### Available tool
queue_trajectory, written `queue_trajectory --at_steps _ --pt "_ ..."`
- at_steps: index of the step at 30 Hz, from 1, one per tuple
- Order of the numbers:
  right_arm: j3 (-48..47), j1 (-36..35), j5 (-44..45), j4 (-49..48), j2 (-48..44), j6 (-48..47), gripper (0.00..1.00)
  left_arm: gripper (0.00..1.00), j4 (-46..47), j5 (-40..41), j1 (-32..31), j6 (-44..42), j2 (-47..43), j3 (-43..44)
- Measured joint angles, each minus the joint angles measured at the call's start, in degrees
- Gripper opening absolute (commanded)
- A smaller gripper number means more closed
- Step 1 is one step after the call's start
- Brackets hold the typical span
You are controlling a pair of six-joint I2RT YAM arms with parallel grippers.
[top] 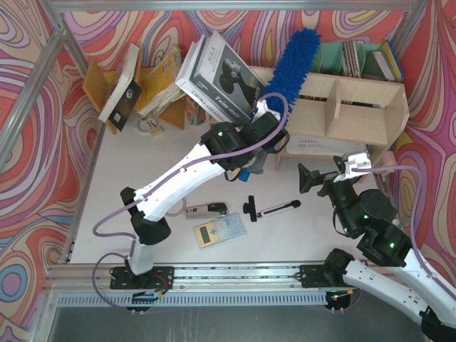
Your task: Dust the bookshelf with a duster
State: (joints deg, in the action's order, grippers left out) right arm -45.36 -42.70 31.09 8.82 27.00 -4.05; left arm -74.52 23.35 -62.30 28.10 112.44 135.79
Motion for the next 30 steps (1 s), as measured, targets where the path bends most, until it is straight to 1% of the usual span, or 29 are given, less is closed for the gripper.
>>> queue_trajectory --at_steps 6,11,21,30 --pt "0.0 0.0 0.22 0.0 0.0 0.0 0.99 0.0 0.35 -3.1 -3.04 -1.79 1.09 2.16" --pt "0.02 0.0 0.37 0.0 0.0 0.0 0.99 0.0 1.14 -5.46 -4.59 -2.97 2.51 2.27" --pt "0.02 0.0 0.37 0.0 0.0 0.0 0.99 0.0 2.43 -7.06 -4.94 -4.22 3.08 2.29" --pt "0.02 0.0 0.44 -0.02 -0.74 0.0 0.99 0.0 3.74 -7.5 -7.32 -6.32 2.86 1.49"
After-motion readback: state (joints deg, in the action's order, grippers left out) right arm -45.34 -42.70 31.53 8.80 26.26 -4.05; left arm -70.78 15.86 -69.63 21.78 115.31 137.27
